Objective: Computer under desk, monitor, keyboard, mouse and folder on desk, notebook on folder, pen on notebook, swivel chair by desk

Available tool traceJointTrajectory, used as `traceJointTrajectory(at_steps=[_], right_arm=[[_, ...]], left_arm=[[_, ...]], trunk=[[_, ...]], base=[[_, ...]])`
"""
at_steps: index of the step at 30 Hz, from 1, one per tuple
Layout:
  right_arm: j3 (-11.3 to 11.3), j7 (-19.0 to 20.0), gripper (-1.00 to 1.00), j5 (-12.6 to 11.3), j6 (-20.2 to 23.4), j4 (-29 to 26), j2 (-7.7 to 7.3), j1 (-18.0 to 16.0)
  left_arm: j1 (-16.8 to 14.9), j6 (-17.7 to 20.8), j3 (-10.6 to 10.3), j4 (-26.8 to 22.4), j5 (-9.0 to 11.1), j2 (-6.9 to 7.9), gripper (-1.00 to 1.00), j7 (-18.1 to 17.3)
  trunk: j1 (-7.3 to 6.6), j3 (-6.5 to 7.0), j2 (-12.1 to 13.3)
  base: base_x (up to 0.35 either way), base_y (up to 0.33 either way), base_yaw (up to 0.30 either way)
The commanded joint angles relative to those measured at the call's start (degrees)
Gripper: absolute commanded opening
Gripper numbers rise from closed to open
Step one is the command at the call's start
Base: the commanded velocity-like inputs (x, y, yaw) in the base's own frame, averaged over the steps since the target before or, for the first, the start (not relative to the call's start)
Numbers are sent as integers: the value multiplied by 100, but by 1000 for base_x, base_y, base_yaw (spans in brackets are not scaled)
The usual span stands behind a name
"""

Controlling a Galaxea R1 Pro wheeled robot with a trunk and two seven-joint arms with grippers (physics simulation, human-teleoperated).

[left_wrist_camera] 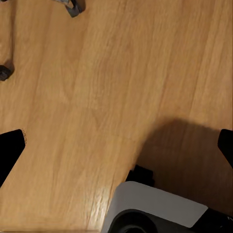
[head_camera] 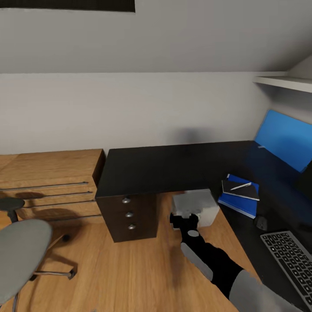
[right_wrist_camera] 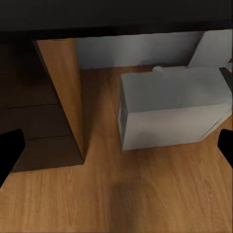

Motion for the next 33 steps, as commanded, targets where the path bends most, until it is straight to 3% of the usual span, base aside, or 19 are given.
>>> traceJointTrajectory(at_steps=[1,3,5,10,15,17,20,23,30,33], right_arm=[[297,-33,100,-7,-673,694,257,-8],[315,-21,100,15,-855,1008,385,-8],[350,-12,100,121,-1475,1724,524,-8],[359,71,100,181,-2300,2954,712,-8],[355,538,100,186,-3394,4846,1082,8],[347,754,100,181,-3783,5326,1162,102],[329,944,100,173,-4112,5609,1190,444],[316,1046,100,161,-4288,5738,1119,863],[318,1163,100,145,-4409,5797,1015,1133],[321,1183,100,143,-4987,5802,1016,1446]], left_arm=[[-6,-238,-47,-4,64,11,100,37],[-6,-308,-47,-2,76,19,100,37],[-6,-349,-47,16,86,17,100,37],[-6,-332,-48,134,77,9,100,31],[-6,-322,-47,199,83,2,100,29],[-6,-318,-48,258,87,0,100,15],[-6,-316,-49,350,92,-14,100,-100],[-6,-315,-51,468,95,-27,100,-355],[-6,-302,-47,562,95,-56,100,-569],[-6,-300,-54,619,88,-74,100,-591]], trunk=[[-23,12,35],[-67,48,115],[-111,84,196],[-220,174,396],[-330,263,597],[-374,299,677],[-440,353,797],[-506,407,918],[-660,547,1198],[-725,624,1319]], base=[[-15,0,266],[-9,0,270],[-3,0,276],[-1,0,279],[0,0,280],[0,0,280],[0,0,275],[0,0,153],[0,0,37],[0,0,4]])
